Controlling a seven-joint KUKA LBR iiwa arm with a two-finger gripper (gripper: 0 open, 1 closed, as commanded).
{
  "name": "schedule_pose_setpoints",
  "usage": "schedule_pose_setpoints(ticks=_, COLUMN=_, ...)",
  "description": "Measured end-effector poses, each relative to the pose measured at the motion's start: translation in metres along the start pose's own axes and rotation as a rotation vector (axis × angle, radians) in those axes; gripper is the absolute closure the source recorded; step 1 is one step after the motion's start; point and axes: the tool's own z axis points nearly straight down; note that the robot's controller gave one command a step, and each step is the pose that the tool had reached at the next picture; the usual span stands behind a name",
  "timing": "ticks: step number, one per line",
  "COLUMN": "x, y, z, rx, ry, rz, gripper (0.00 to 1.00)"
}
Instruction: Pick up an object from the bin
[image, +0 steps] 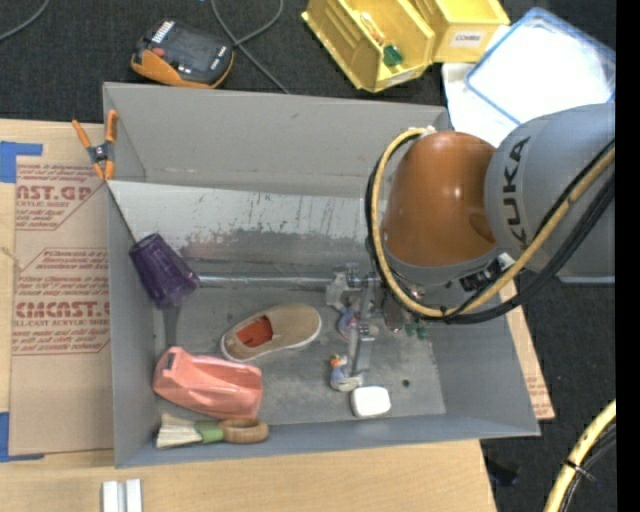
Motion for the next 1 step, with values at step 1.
schedule_pose_setpoints(ticks=1, x=-0.0016, y=-0.0002, z=-0.0046, rx=0.000, ry=-0.008, rz=0.000, gripper=0.00)
